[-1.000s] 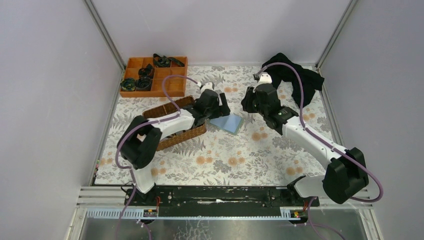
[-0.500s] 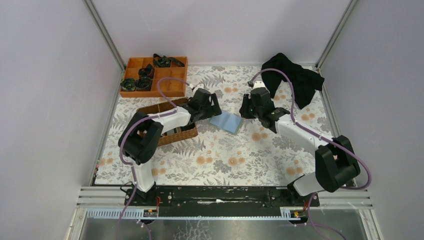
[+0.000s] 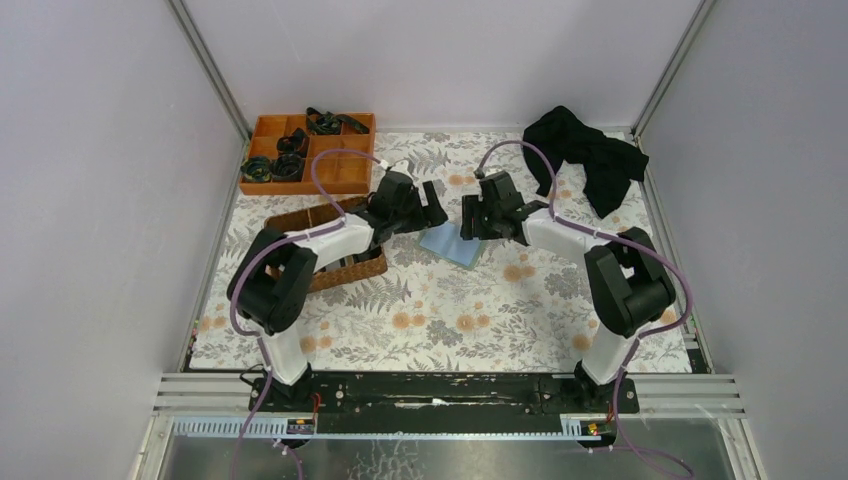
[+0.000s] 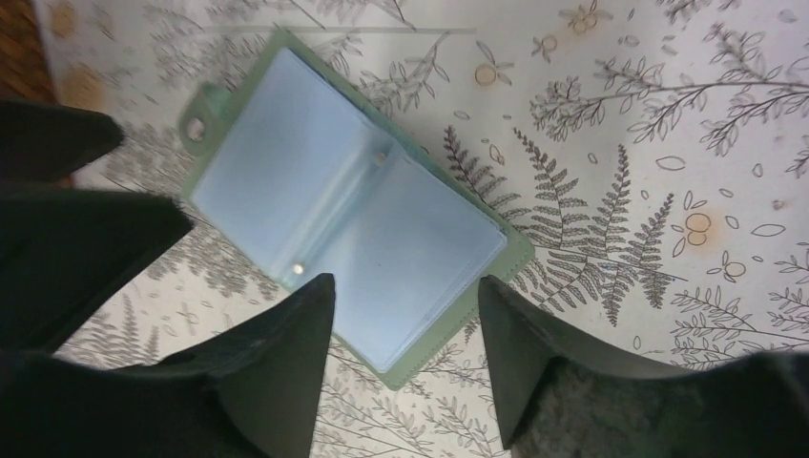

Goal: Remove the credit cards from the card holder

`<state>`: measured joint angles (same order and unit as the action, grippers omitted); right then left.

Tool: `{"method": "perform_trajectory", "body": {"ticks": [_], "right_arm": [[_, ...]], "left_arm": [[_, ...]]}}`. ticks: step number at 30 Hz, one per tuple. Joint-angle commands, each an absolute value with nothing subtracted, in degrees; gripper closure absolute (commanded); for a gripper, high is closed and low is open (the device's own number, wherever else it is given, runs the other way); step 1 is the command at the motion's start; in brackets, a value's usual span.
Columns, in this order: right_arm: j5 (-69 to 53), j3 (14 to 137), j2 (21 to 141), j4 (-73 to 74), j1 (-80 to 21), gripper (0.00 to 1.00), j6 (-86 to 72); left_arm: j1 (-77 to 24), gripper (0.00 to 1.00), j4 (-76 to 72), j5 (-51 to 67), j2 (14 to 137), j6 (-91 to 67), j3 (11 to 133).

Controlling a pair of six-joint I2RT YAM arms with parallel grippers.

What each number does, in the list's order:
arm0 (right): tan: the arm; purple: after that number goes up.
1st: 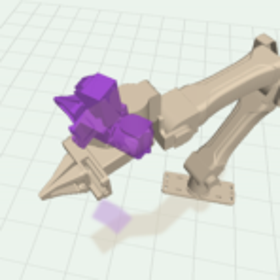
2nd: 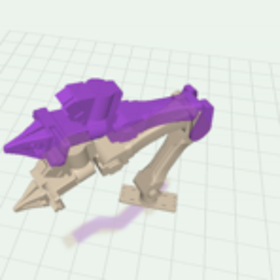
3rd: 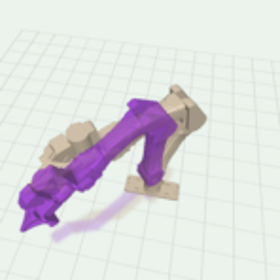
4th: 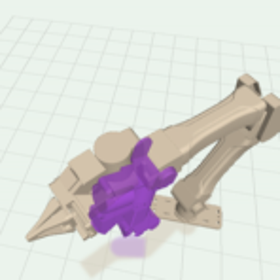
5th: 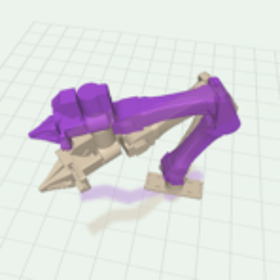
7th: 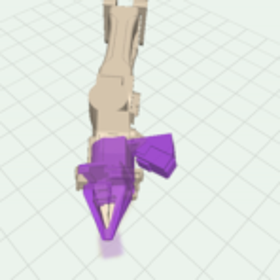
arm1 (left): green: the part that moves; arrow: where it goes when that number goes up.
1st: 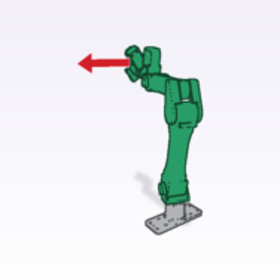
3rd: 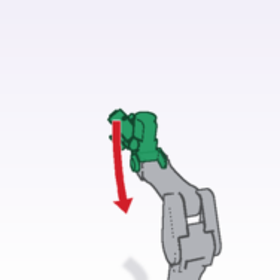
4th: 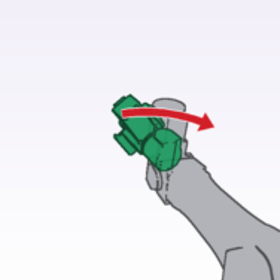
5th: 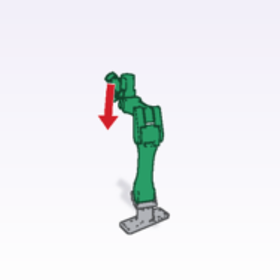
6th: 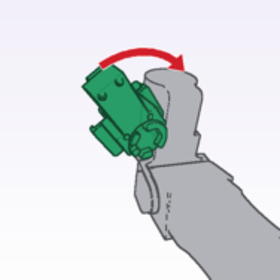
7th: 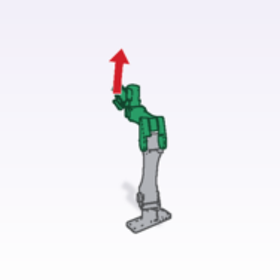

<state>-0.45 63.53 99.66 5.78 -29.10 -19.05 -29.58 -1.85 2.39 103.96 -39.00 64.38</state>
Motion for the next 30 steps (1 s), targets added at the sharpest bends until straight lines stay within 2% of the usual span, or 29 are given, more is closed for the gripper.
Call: {"method": "perform_trajectory", "body": {"ticks": [1, 4, 7, 8, 12, 13, 15, 24, 30], "right_arm": [[-1.64, 66.86, 102.04, 9.90, -29.55, 0.32, -15.39], [0.97, 67.64, 103.22, 11.11, -30.76, 0.32, -14.31], [2.01, 68.02, 103.61, 9.57, -31.73, 0.40, -14.34], [2.06, 68.85, 104.04, 9.75, -32.07, 0.46, -14.31], [0.44, 74.02, 106.53, 11.15, -33.14, 0.82, -13.87], [-1.35, 74.82, 107.30, 10.69, -33.37, 0.88, -13.96], [-3.56, 76.91, 110.11, 10.97, -33.76, 0.93, -14.81], [-4.77, 80.25, 117.88, 14.02, -34.19, 0.96, -17.57], [-2.04, 72.11, 111.40, 16.34, -34.19, 0.96, -17.62]], "left_arm": [[-29.84, 0.12, -10.98, 7.57, 100.23, -37.00, 60.95], [-29.79, 0.12, -11.76, 3.91, 97.54, -36.42, 58.88], [-29.79, 0.12, -15.54, 2.37, 93.07, -35.90, 55.36], [-29.79, 0.12, -16.69, 2.25, 91.83, -35.48, 54.30], [-29.82, 0.12, -18.46, 0.18, 88.81, -34.73, 51.62], [-29.81, 0.12, -18.09, -0.29, 88.51, -34.56, 51.44], [-29.80, 0.11, -17.04, -1.09, 88.11, -34.50, 51.25], [-29.79, 0.09, -15.98, -1.86, 86.59, -34.13, 49.95], [-29.81, 0.09, -16.66, -1.39, 87.46, -34.04, 49.69]]}}
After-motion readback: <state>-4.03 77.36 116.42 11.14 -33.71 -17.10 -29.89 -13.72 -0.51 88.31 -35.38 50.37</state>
